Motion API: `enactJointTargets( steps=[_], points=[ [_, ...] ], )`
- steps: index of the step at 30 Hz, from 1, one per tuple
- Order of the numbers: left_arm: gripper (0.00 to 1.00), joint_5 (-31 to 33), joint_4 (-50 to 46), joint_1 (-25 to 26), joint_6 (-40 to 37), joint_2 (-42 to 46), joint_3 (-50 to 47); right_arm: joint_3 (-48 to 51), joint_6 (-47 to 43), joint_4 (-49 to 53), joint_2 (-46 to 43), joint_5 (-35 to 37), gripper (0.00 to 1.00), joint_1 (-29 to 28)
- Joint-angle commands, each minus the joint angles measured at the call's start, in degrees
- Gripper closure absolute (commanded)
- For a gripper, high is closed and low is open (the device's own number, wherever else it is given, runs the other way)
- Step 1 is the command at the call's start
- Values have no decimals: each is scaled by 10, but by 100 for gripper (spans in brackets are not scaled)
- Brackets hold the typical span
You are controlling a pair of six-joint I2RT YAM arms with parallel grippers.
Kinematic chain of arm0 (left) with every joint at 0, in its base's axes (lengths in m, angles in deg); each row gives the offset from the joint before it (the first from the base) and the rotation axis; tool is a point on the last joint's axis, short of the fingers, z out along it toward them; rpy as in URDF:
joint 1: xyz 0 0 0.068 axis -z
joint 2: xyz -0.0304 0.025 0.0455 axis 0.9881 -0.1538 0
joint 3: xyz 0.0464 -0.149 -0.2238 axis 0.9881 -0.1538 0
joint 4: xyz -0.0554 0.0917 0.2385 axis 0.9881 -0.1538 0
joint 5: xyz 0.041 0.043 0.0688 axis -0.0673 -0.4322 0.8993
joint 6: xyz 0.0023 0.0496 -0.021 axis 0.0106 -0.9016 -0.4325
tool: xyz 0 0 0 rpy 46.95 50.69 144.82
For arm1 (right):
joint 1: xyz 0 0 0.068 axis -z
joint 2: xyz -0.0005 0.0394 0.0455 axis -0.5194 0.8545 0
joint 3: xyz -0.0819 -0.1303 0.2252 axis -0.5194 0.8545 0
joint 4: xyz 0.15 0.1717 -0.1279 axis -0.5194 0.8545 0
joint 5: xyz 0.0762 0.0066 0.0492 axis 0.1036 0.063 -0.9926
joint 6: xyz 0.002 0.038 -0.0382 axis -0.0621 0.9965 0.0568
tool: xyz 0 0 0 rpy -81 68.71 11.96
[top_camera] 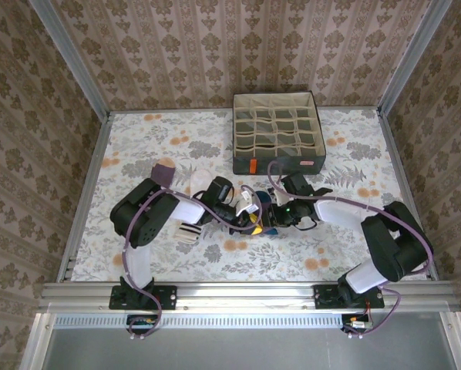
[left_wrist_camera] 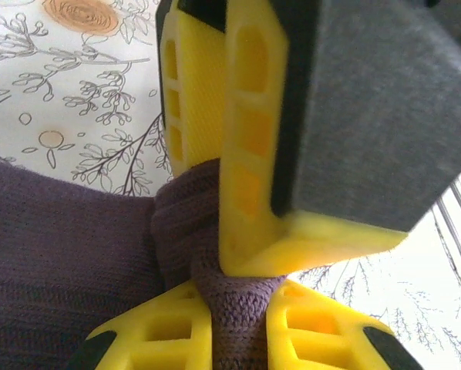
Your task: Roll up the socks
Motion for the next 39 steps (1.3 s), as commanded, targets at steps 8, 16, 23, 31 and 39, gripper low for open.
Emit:
enactJointTargets(
  steps=[8,16,23,31,39],
  points=[
    [76,138,-38,5,-100,94,-52,7,39,66,72,56,94,12],
    [69,258,-10,38,-204,227,-127,1,42,72,88,51,95,15],
    [65,416,-49,131,-326,235,-125,-11,32,91,106,37,96,18],
    [62,489,-73,160,-350,150,-75,-9,24,98,117,19,96,20],
    [74,476,-144,148,-315,97,-28,-11,7,107,123,-6,93,24]
  ],
)
